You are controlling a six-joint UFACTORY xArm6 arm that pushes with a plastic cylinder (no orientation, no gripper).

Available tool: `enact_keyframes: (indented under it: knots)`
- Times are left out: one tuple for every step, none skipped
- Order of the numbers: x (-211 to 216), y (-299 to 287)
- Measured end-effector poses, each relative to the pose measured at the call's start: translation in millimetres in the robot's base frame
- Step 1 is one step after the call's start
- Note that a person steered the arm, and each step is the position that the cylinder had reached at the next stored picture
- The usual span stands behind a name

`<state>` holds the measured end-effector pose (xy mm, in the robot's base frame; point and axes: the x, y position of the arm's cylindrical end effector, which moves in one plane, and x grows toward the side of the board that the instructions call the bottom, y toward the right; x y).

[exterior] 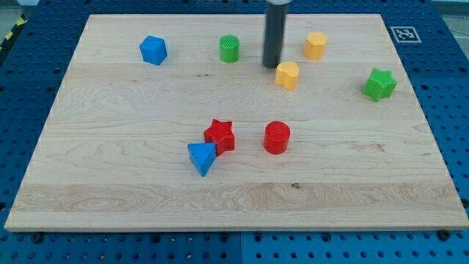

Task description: Move the yellow heart to the top right side of the red circle

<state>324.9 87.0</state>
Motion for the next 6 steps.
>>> enact_keyframes:
  knots:
    - [13.1,56.6]
    - [63.8,71.8]
    - [63.4,72.0]
    - [20.3,61.7]
    - [-5.3,30.9]
    - [5.3,-7.1]
